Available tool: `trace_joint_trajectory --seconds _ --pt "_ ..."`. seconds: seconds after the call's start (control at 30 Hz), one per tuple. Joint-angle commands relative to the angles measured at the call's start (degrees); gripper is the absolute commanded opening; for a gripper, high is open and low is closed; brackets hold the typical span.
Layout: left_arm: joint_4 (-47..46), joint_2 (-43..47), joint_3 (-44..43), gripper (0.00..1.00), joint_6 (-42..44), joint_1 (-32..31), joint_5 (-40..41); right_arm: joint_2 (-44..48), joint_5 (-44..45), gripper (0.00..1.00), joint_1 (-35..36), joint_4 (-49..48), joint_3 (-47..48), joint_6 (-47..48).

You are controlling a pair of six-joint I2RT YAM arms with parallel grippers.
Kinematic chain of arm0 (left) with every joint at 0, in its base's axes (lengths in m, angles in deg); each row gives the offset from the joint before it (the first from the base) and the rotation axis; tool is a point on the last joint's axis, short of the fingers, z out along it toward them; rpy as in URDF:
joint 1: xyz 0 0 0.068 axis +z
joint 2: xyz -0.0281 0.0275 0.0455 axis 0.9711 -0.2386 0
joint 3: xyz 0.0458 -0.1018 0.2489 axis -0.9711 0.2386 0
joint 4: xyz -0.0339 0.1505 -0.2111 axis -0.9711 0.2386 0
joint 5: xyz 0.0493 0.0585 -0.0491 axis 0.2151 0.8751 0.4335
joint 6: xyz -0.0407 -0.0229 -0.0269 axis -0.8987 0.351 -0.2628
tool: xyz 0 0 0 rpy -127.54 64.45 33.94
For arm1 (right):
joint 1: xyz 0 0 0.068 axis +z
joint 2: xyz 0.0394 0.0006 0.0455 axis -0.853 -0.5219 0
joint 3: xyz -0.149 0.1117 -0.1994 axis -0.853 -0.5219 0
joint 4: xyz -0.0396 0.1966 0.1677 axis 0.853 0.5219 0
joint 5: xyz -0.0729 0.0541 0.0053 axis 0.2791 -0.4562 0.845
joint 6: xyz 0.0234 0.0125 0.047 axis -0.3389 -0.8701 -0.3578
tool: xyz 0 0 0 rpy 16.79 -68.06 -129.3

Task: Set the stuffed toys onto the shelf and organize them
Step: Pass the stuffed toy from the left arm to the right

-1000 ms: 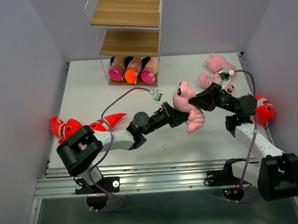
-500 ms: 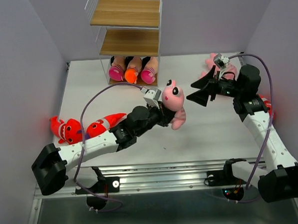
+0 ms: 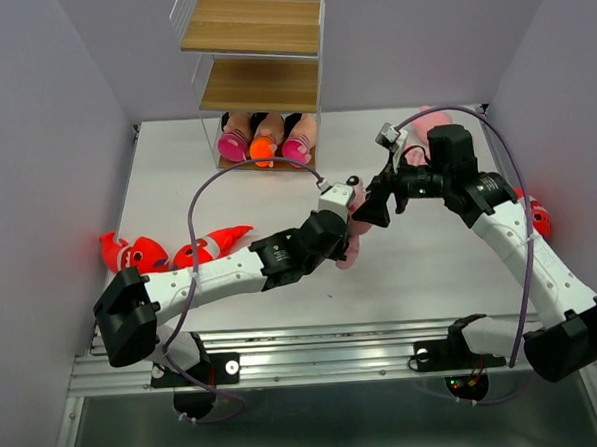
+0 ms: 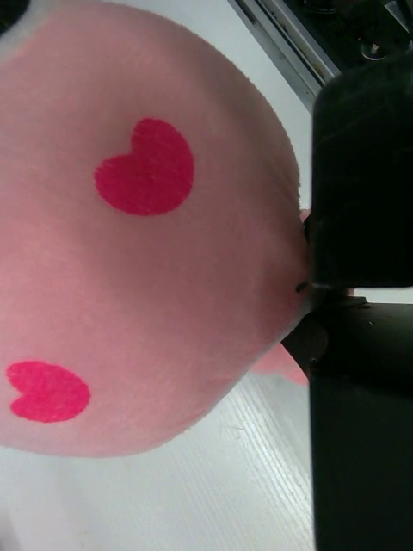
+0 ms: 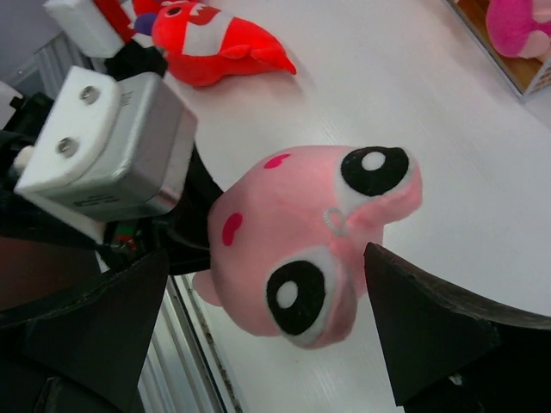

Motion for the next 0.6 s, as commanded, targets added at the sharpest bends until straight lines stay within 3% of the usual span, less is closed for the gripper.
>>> trace_joint_trajectory --seconds 0.0,0.27,0.33,0.37,0.5,0.53,0.57 --pt "0.55 -0.92 -4.85 0.00 1.05 -1.69 3.35 -1.33 7.32 1.00 -0.11 1.68 -0.36 0.71" --pt "-1.20 -1.02 -5.74 0.00 -0.09 -2.30 2.91 -2.66 7.07 0.95 1.04 -0.60 -2.90 -0.52" --pt "-1.91 -0.05 -5.21 0.00 -0.44 -2.30 3.26 -2.48 5.40 0.74 1.04 -1.13 -3.43 -0.52" --pt "-2.08 0.82 -4.34 0.00 -0.53 -2.30 3.61 -2.39 3.30 0.55 1.04 -1.22 -3.69 -0.43" --pt "-6.73 5.21 -0.04 0.00 -1.41 -2.22 2.12 -1.43 -1.02 0.14 1.04 -1.39 -4.40 0.62" --pt "-7.96 6.53 2.94 0.04 -2.28 -2.22 0.38 -1.08 -1.20 0.05 1.04 -1.39 -4.49 0.88" --pt "-11.11 8.02 4.79 0.34 -2.99 -1.87 -0.69 -0.21 -0.94 0.01 1.04 -1.57 -4.66 0.97"
